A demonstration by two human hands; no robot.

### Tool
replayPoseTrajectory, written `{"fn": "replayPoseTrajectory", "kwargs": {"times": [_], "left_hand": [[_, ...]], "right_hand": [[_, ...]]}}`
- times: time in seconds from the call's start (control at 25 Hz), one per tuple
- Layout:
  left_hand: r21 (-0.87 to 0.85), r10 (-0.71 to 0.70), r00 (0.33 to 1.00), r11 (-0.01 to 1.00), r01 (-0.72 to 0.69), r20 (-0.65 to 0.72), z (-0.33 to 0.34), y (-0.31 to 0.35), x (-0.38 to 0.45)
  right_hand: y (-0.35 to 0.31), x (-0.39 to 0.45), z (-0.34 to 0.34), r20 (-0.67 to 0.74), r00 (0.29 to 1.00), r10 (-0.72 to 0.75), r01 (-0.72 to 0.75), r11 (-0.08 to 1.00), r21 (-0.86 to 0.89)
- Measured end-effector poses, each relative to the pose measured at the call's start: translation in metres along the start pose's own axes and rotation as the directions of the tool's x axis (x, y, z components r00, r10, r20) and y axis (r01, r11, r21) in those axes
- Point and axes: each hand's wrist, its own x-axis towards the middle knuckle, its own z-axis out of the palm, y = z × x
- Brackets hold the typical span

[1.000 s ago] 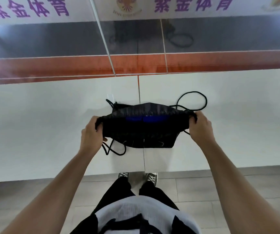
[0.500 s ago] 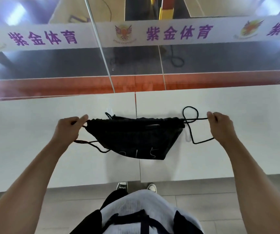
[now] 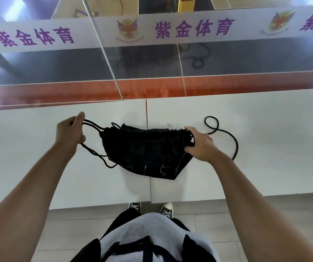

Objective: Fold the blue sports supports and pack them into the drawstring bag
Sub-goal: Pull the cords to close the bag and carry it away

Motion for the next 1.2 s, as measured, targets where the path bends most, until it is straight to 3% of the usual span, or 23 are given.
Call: {"fn": "replayPoseTrajectory", "kwargs": {"times": [0.12, 0.36, 0.48, 0.56, 0.68, 0.72, 0.76, 0.8, 0.84, 0.92, 1.0, 1.08, 1.2], "left_hand": [[0.033, 0.009, 0.999, 0.999, -0.008, -0.031, -0.001, -0.001, -0.003], [0.235, 0.039, 0.976, 0.972, 0.012, -0.212, -0.007, -0.023, -0.004], [0.316, 0.038, 0.908, 0.943, 0.106, -0.418, -0.039, -0.043, 0.017], [0.374, 0.027, 0.887, 0.912, 0.167, -0.461, -0.059, -0.051, 0.029], [0.534, -0.004, 0.943, 0.823, 0.193, -0.334, -0.035, -0.054, 0.021], [0.621, 0.057, 0.967, 0.776, 0.113, -0.248, -0.016, -0.053, 0.013], [0.697, 0.158, 0.984, 0.715, -0.056, -0.082, 0.003, -0.053, 0.002], [0.712, 0.253, 0.956, 0.643, -0.281, 0.148, 0.021, -0.053, -0.012], [0.661, 0.312, 0.876, 0.574, -0.483, 0.369, 0.040, -0.053, -0.026], [0.552, 0.309, 0.721, 0.481, -0.681, 0.621, 0.071, -0.051, -0.050], [0.531, 0.309, 0.684, 0.452, -0.717, 0.660, 0.098, -0.042, -0.059], [0.553, 0.358, 0.706, 0.445, -0.704, 0.611, 0.114, -0.029, -0.056], [0.525, 0.386, 0.712, 0.488, -0.697, 0.587, 0.115, -0.015, -0.056]], "right_hand": [[0.004, 0.010, 0.007, -0.072, 0.997, 0.018, -0.011, 0.995, 0.102], [0.016, -0.002, -0.023, -0.294, 0.945, -0.141, 0.141, 0.990, -0.021], [0.056, -0.003, -0.040, -0.421, 0.907, 0.005, 0.000, 1.000, 0.013], [0.083, -0.008, -0.048, -0.385, 0.906, 0.177, -0.188, 0.982, 0.010], [0.081, -0.005, -0.038, -0.300, 0.912, 0.280, -0.310, 0.949, -0.056], [0.069, -0.003, -0.033, -0.308, 0.924, 0.227, -0.277, 0.952, -0.129], [0.058, -0.001, -0.027, -0.304, 0.942, 0.140, -0.209, 0.955, -0.209], [0.045, -0.001, -0.021, -0.281, 0.958, 0.052, -0.134, 0.950, -0.281], [0.032, 0.000, -0.012, -0.255, 0.966, -0.032, -0.057, 0.940, -0.337], [0.005, -0.001, 0.007, -0.222, 0.957, -0.186, 0.077, 0.902, -0.426], [-0.017, 0.002, 0.021, -0.315, 0.904, -0.289, 0.113, 0.873, -0.475], [-0.031, 0.011, 0.024, -0.346, 0.873, -0.344, 0.110, 0.829, -0.548], [-0.026, 0.024, 0.034, -0.119, 0.938, -0.326, 0.169, 0.729, -0.663]]}}
